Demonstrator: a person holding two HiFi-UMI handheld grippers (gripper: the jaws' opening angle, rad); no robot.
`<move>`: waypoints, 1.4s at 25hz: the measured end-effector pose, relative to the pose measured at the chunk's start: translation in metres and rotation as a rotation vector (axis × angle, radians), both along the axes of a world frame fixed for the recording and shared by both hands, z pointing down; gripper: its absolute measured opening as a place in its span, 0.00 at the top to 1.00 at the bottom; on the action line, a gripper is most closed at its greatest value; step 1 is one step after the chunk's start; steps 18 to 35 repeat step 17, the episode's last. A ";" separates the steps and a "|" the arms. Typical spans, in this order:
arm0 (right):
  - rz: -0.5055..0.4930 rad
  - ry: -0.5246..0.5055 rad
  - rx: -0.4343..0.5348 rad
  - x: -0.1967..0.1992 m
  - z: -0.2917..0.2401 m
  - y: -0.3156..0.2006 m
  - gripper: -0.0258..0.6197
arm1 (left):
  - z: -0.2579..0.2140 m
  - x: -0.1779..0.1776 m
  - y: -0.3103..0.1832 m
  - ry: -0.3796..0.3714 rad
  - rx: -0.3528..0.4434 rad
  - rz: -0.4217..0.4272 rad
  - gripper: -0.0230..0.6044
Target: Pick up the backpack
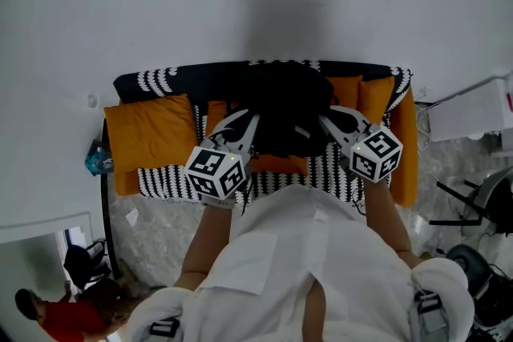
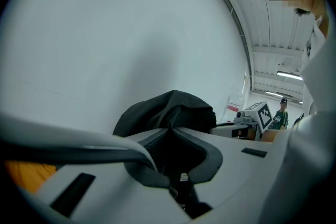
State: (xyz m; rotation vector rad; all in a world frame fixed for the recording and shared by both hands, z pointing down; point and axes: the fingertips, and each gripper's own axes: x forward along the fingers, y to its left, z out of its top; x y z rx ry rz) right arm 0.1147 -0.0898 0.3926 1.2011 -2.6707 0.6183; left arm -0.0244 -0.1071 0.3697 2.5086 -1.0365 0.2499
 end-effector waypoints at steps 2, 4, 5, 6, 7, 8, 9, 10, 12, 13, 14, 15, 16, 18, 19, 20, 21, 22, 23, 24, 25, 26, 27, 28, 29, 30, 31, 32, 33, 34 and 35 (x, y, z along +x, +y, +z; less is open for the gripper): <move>-0.001 0.001 -0.003 0.000 0.001 -0.001 0.91 | 0.001 0.000 0.000 0.001 -0.003 0.000 0.91; -0.003 0.001 -0.006 0.000 0.001 0.000 0.91 | 0.001 0.000 0.001 0.002 -0.005 -0.001 0.91; -0.003 0.001 -0.007 -0.001 0.002 0.000 0.91 | 0.001 0.000 0.001 0.002 -0.006 -0.002 0.91; -0.004 0.001 -0.009 -0.001 0.002 0.000 0.91 | 0.001 0.000 0.001 0.002 -0.006 -0.003 0.91; -0.004 0.000 -0.010 -0.001 0.002 0.001 0.91 | 0.002 0.000 0.001 0.003 -0.007 -0.003 0.91; -0.005 -0.001 -0.011 -0.001 0.002 0.001 0.91 | 0.002 -0.001 0.001 0.003 -0.007 -0.003 0.91; -0.005 -0.002 -0.012 -0.001 0.002 0.001 0.91 | 0.002 -0.001 0.001 0.003 -0.007 -0.002 0.91; -0.005 -0.003 -0.013 -0.001 0.002 0.001 0.91 | 0.001 0.000 0.001 0.003 -0.007 -0.002 0.91; -0.005 -0.005 -0.013 -0.001 0.003 0.002 0.91 | 0.001 0.000 0.002 0.004 -0.007 -0.001 0.91; -0.005 -0.005 -0.014 -0.002 0.003 0.002 0.91 | 0.001 -0.001 0.002 0.004 -0.008 -0.001 0.91; -0.005 -0.006 -0.014 -0.002 0.003 0.001 0.91 | 0.002 -0.001 0.002 0.004 -0.008 0.000 0.91; -0.005 -0.006 -0.014 -0.002 0.003 0.001 0.91 | 0.002 -0.001 0.001 0.004 -0.009 0.000 0.91; -0.006 -0.007 -0.014 -0.002 0.003 0.000 0.91 | 0.002 -0.001 0.001 0.004 -0.009 0.000 0.91; -0.006 -0.007 -0.014 -0.002 0.003 0.000 0.91 | 0.002 -0.001 0.000 0.004 -0.010 0.001 0.91; -0.006 -0.007 -0.014 -0.002 0.003 0.000 0.91 | 0.002 -0.001 0.000 0.004 -0.010 0.001 0.91; -0.006 -0.007 -0.014 -0.002 0.003 0.000 0.91 | 0.002 -0.001 0.000 0.004 -0.010 0.001 0.91; -0.006 -0.007 -0.014 -0.002 0.003 0.000 0.91 | 0.002 -0.001 0.000 0.004 -0.010 0.001 0.91; -0.006 -0.007 -0.014 -0.002 0.003 0.000 0.91 | 0.002 -0.001 0.000 0.004 -0.010 0.001 0.91; -0.006 -0.007 -0.014 -0.002 0.003 0.000 0.91 | 0.002 -0.001 0.000 0.004 -0.010 0.001 0.91; -0.006 -0.007 -0.014 -0.002 0.003 0.000 0.91 | 0.002 -0.001 0.000 0.004 -0.010 0.001 0.91; -0.006 -0.007 -0.014 -0.002 0.003 0.000 0.91 | 0.002 -0.001 0.000 0.004 -0.010 0.001 0.91; -0.006 -0.007 -0.014 -0.002 0.003 0.000 0.91 | 0.002 -0.001 0.000 0.004 -0.010 0.001 0.91; -0.006 -0.007 -0.014 -0.002 0.003 0.000 0.91 | 0.002 -0.001 0.000 0.004 -0.010 0.001 0.91; -0.006 -0.007 -0.014 -0.002 0.003 0.000 0.91 | 0.002 -0.001 0.000 0.004 -0.010 0.001 0.91; -0.006 -0.007 -0.014 -0.002 0.003 0.000 0.91 | 0.002 -0.001 0.000 0.004 -0.010 0.001 0.91; -0.006 -0.007 -0.014 -0.002 0.003 0.000 0.91 | 0.002 -0.001 0.000 0.004 -0.010 0.001 0.91; -0.006 -0.007 -0.014 -0.002 0.003 0.000 0.91 | 0.002 -0.001 0.000 0.004 -0.010 0.001 0.91; -0.006 -0.007 -0.014 -0.002 0.003 0.000 0.91 | 0.002 -0.001 0.000 0.004 -0.010 0.001 0.91; -0.006 -0.007 -0.014 -0.002 0.003 0.000 0.91 | 0.002 -0.001 0.000 0.004 -0.010 0.001 0.91; -0.006 -0.007 -0.014 -0.002 0.003 0.000 0.91 | 0.002 -0.001 0.000 0.004 -0.010 0.001 0.91; -0.006 -0.007 -0.014 -0.002 0.003 0.000 0.91 | 0.002 -0.001 0.000 0.004 -0.010 0.001 0.91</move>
